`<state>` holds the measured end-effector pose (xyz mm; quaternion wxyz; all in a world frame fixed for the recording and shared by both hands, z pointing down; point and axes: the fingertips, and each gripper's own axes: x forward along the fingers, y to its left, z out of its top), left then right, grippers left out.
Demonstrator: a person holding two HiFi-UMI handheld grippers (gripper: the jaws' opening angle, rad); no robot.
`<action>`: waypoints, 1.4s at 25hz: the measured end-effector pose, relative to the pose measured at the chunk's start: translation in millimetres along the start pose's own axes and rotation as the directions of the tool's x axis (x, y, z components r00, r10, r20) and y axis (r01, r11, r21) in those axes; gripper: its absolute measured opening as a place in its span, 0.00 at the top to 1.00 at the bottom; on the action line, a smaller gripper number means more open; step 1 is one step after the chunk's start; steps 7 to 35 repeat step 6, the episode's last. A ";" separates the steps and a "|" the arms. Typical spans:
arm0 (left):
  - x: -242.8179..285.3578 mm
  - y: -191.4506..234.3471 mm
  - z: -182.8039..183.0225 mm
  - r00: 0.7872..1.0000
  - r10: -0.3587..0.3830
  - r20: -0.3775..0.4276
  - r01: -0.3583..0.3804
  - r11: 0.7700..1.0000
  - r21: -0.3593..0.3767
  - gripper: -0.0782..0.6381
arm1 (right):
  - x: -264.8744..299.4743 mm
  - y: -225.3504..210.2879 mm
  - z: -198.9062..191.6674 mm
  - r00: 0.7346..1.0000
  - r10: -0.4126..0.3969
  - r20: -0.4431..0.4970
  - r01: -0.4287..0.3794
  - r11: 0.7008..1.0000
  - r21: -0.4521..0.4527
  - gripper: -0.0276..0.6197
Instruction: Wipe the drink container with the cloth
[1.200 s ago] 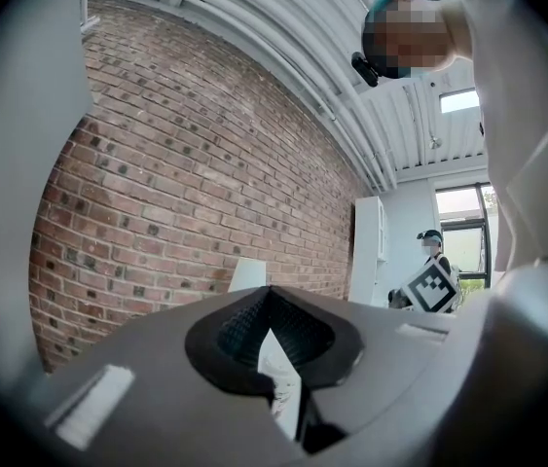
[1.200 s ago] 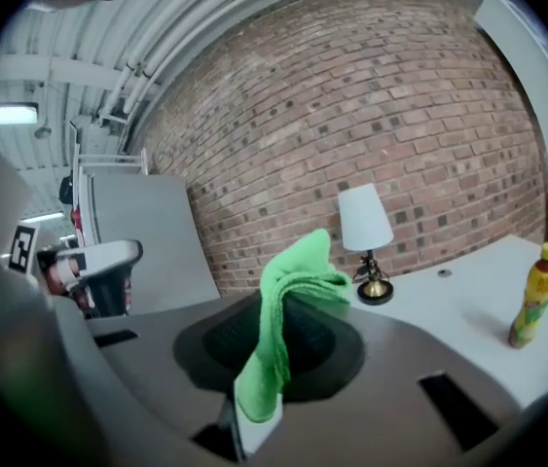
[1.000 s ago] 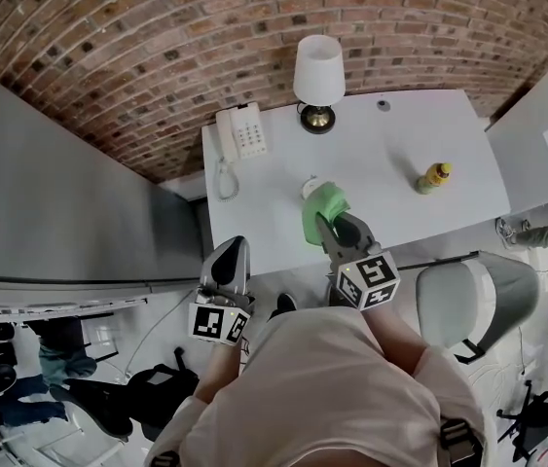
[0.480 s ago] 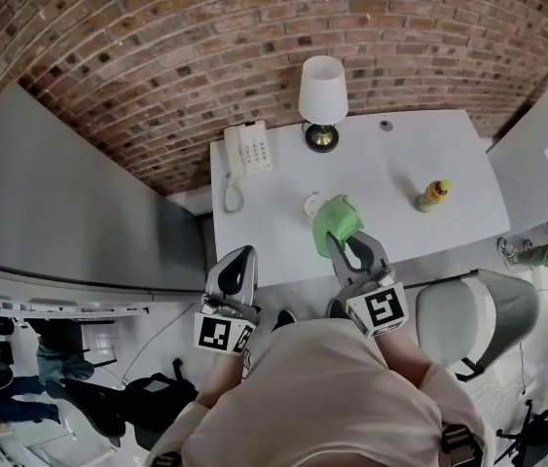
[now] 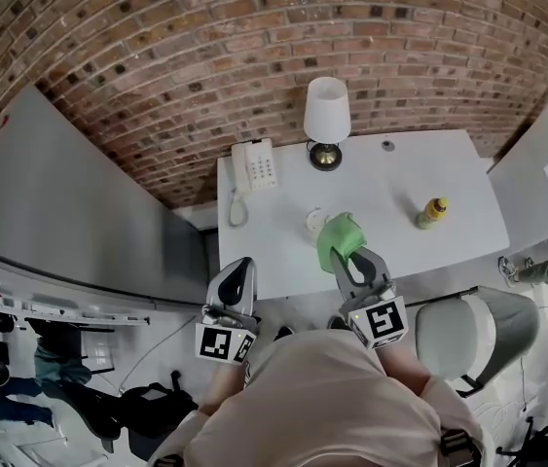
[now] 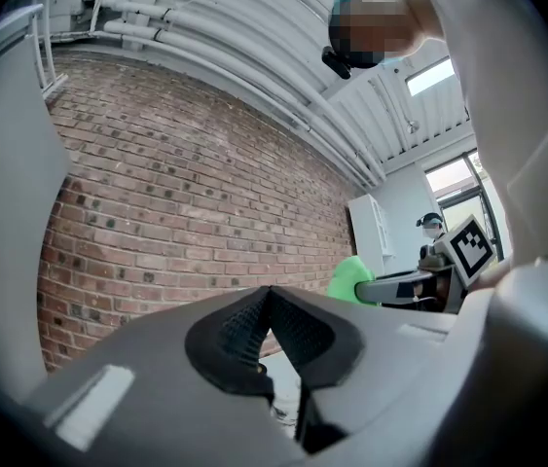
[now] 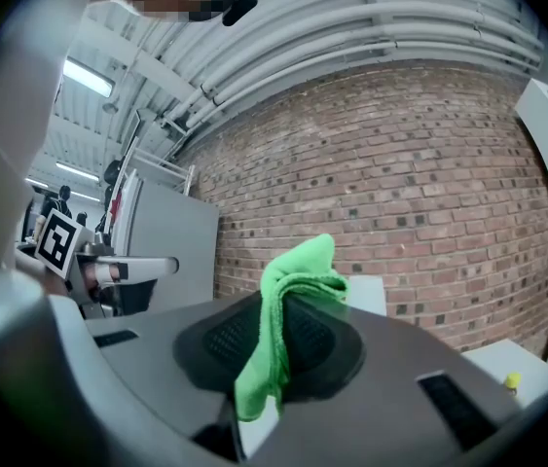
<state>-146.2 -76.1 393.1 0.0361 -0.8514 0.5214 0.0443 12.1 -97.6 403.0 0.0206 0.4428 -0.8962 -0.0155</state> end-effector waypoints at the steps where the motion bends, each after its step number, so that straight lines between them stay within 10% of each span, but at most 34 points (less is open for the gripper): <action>1: -0.5 -0.2 0.2 1.000 -0.001 0.000 0.001 1.000 0.000 0.88 | -0.2 0.1 0.9 1.000 -0.001 0.004 0.001 1.000 -0.004 0.87; 35: -6.1 0.0 0.5 1.000 0.004 0.000 -0.004 1.000 -0.016 0.88 | -3.5 5.7 1.0 1.000 0.010 0.006 -0.010 1.000 0.007 0.87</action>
